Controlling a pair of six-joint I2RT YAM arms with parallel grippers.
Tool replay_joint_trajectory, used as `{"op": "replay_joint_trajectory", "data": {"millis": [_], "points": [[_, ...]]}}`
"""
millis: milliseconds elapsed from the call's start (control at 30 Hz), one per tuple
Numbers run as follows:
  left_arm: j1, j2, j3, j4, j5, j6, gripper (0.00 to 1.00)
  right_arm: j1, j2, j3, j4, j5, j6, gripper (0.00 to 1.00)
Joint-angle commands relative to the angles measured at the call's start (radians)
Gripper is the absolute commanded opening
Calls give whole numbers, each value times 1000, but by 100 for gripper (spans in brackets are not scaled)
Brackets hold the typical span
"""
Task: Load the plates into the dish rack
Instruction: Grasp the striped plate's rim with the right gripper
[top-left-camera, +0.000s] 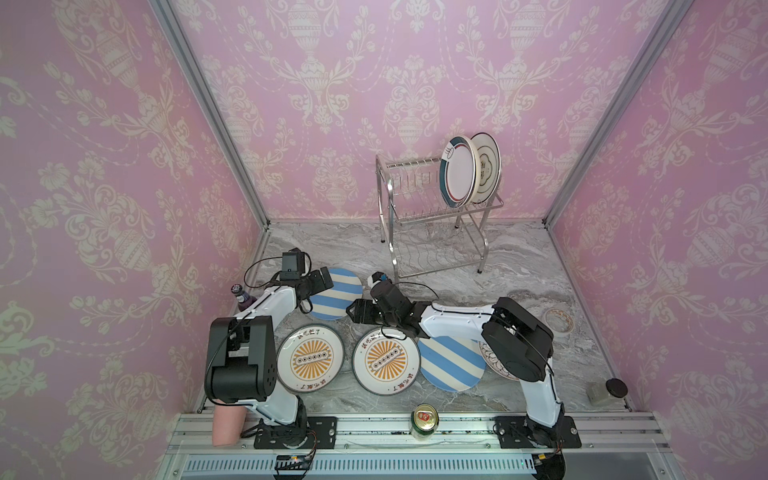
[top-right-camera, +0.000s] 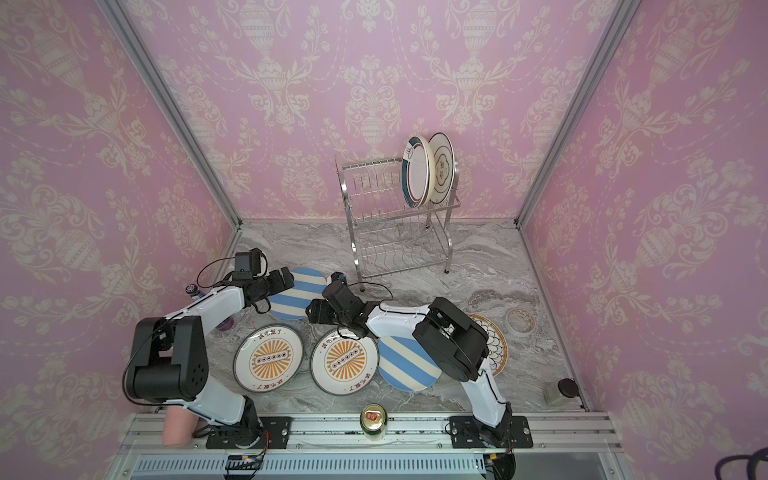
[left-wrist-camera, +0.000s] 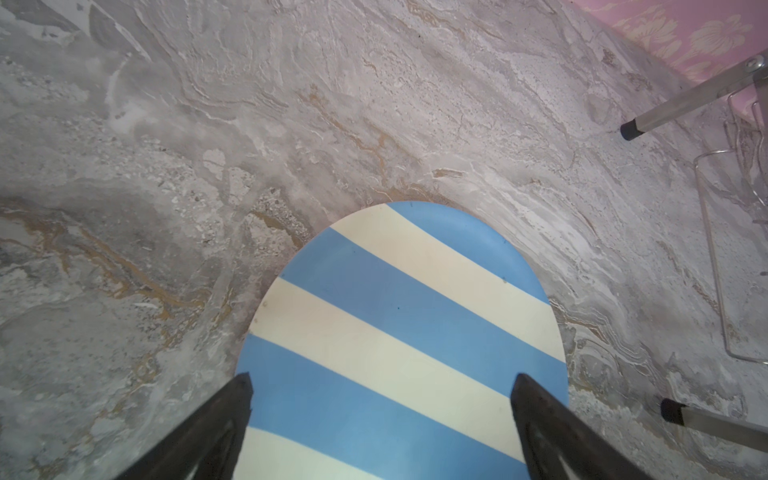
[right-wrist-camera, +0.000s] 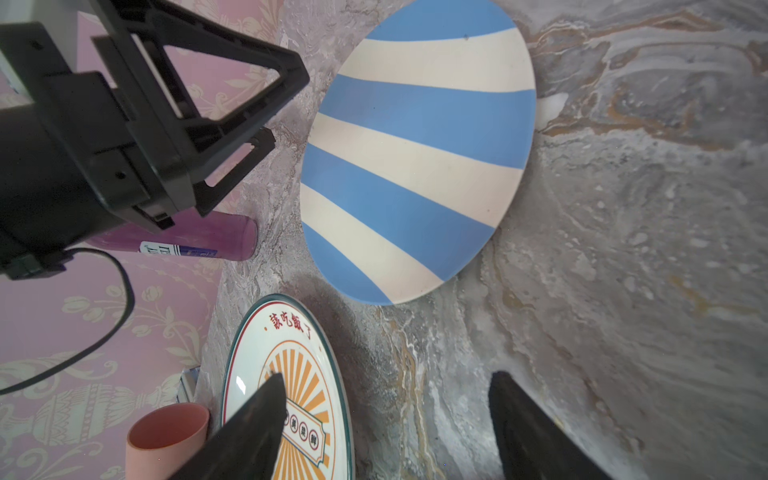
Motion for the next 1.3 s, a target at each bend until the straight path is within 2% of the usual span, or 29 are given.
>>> {"op": "replay_joint_trajectory", "data": {"millis": [0, 233, 500, 800, 1000, 1267], "points": [[15, 23, 22, 36, 17, 13, 99, -1, 25, 41, -30, 37, 2, 78], [50, 68, 50, 36, 65, 18, 99, -16, 79, 81, -43, 44, 0, 76], [50, 106, 59, 74, 105, 29, 99, -23, 119, 105, -30, 55, 14, 77], [50, 143, 73, 68, 73, 36, 99, -41, 181, 159, -32, 52, 18, 77], [50, 181, 85, 78, 112, 33, 99, -55, 215, 169, -3, 31, 44, 77], [51, 140, 117, 18, 6, 40, 99, -59, 252, 206, -2, 7, 57, 78]]}}
